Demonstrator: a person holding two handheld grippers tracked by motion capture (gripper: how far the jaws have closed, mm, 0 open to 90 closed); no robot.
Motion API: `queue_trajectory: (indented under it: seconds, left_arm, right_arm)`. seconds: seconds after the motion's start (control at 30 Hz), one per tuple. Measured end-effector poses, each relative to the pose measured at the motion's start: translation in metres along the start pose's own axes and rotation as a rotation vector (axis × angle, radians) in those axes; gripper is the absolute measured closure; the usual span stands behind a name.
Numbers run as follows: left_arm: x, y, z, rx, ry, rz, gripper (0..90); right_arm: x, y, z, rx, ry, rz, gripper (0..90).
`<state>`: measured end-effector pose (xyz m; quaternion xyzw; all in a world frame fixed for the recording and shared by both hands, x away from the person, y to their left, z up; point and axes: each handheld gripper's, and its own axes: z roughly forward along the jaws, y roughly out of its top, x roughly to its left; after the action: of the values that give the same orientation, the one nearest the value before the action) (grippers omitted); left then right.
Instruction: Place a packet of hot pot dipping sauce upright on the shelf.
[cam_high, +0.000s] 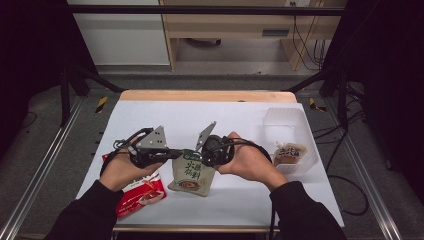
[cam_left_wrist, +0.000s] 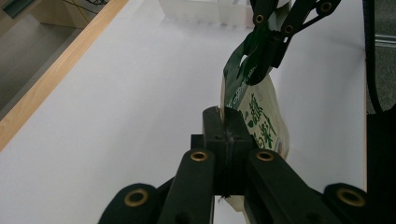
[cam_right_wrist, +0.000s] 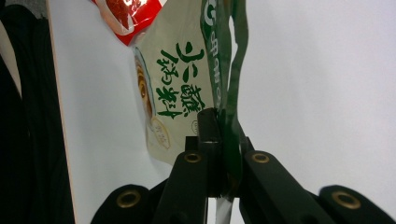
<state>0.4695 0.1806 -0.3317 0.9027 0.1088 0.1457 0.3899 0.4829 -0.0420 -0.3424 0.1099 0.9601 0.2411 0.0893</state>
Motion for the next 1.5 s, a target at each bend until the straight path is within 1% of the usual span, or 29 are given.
queue_trajectory:
  seconds: [0.1,0.17,0.27,0.3,0.33,0.4,0.53,0.6,0.73,0.8,0.83,0.87,0.97,1.03,1.1,1.13,1.17,1.27,1.37,1.4,1.47,1.5]
  left_arm:
    - [0.0,0.0,-0.001,-0.002,0.0,0.0,90.0]
    - [0.0,0.0,-0.001,-0.003,-0.006,-0.001,90.0]
    - [0.0,0.0,-0.001,-0.01,-0.004,-0.004,90.0]
    - [0.0,0.0,-0.002,-0.012,-0.005,-0.005,90.0]
    - [0.0,0.001,-0.002,-0.014,-0.004,-0.005,90.0]
    - [-0.001,0.001,-0.002,-0.016,-0.005,-0.005,90.0]
    - [-0.002,0.002,-0.002,-0.028,-0.003,-0.007,89.8]
    - [-0.002,0.002,-0.002,-0.033,-0.006,-0.011,88.7]
    - [-0.002,0.002,-0.002,-0.051,-0.008,-0.014,82.7]
    - [-0.003,0.001,-0.002,-0.056,-0.01,-0.012,74.1]
    - [-0.004,0.001,-0.002,-0.06,0.0,-0.011,69.1]
    - [-0.004,0.0,-0.002,-0.068,0.01,-0.018,62.7]
    - [-0.005,-0.003,-0.002,-0.09,0.022,-0.044,42.5]
    - [-0.005,-0.008,0.0,-0.077,0.032,-0.048,32.2]
    - [-0.004,-0.014,0.001,-0.058,0.046,-0.061,26.6]
    - [-0.003,-0.017,0.003,-0.06,0.046,-0.076,24.2]
    - [-0.002,-0.02,0.004,-0.06,0.049,-0.091,22.9]
    - [-0.001,-0.025,0.006,-0.056,0.054,-0.114,19.4]
    - [-0.002,-0.031,0.007,-0.052,0.065,-0.115,18.3]
    - [-0.002,-0.034,0.008,-0.051,0.067,-0.123,17.0]
    - [-0.003,-0.039,0.009,-0.046,0.084,-0.156,11.8]
    - [-0.003,-0.041,0.009,-0.044,0.088,-0.166,10.9]
  right_arm:
    - [0.001,0.001,-0.002,0.001,-0.003,0.001,90.0]
    - [0.001,0.002,-0.004,0.013,-0.01,-0.009,90.0]
    - [0.0,0.002,-0.005,0.011,-0.01,-0.019,90.0]
    - [0.0,0.003,-0.006,0.01,-0.01,-0.014,90.0]
    - [0.0,0.003,-0.006,0.014,-0.014,-0.027,90.0]
    - [0.0,0.004,-0.008,0.02,-0.022,-0.034,90.0]
    - [-0.002,0.004,-0.012,0.021,-0.034,-0.04,90.0]
    - [-0.002,0.004,-0.014,0.024,-0.04,-0.043,90.0]
    - [-0.003,0.005,-0.017,0.04,-0.046,-0.046,90.0]
    - [-0.004,0.004,-0.019,0.049,-0.056,-0.046,90.0]
    - [-0.005,0.003,-0.02,0.056,-0.06,-0.043,90.0]
    - [-0.006,0.002,-0.021,0.056,-0.064,-0.043,90.0]
    - [-0.009,-0.002,-0.023,0.066,-0.074,-0.03,90.0]
    - [-0.011,-0.005,-0.025,0.063,-0.085,-0.025,90.0]
    - [-0.013,-0.007,-0.028,0.064,-0.084,-0.021,90.0]
    - [-0.014,-0.009,-0.029,0.064,-0.089,-0.016,90.0]
    - [-0.015,-0.01,-0.031,0.061,-0.09,-0.018,90.0]
    - [-0.017,-0.012,-0.035,0.062,-0.094,-0.014,90.0]
    - [-0.016,-0.012,-0.041,0.07,-0.105,-0.03,90.0]
    - [-0.016,-0.012,-0.043,0.07,-0.105,-0.036,90.0]
    - [-0.017,-0.014,-0.048,0.068,-0.113,-0.042,90.0]
    - [-0.018,-0.015,-0.05,0.067,-0.119,-0.037,90.0]
